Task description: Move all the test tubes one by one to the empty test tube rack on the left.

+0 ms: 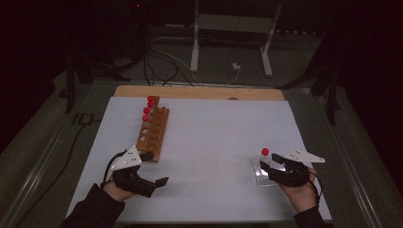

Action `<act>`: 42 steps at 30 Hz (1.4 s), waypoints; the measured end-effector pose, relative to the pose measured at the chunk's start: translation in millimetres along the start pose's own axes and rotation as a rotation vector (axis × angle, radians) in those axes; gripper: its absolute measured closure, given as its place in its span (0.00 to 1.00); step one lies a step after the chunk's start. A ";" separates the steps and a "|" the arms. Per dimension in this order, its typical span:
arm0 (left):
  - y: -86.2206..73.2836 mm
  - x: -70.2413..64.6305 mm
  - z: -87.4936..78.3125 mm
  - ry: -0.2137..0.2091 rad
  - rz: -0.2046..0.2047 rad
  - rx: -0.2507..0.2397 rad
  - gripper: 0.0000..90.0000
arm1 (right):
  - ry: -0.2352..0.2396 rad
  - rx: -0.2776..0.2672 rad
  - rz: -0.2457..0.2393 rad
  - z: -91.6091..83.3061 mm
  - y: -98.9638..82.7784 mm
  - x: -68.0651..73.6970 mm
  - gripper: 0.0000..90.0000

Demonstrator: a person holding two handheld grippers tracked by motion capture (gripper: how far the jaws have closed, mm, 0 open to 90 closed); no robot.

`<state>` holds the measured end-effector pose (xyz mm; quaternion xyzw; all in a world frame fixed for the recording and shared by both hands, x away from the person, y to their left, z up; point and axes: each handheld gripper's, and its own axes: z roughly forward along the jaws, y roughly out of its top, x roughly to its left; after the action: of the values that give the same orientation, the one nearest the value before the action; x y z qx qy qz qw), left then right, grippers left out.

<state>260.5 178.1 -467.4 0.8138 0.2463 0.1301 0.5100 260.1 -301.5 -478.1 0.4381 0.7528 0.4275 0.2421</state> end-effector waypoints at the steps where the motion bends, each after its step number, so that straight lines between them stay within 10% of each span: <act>1: 0.2 0.1 -0.1 0.000 0.000 0.000 0.02 | -0.009 0.002 -0.010 1.2 0.9 0.2 0.53; 19: 0.6 0.3 0.4 -0.005 0.001 0.002 0.02 | -0.030 0.057 -0.061 18.9 6.7 4.1 0.82; 42: 0.5 0.8 0.3 -0.005 -0.007 0.002 0.02 | -0.044 -0.012 -0.047 -4.6 28.0 7.1 0.84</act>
<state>261.4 178.1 -467.2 0.8139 0.2479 0.1260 0.5101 265.8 -290.3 -451.7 0.4282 0.7548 0.4163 0.2713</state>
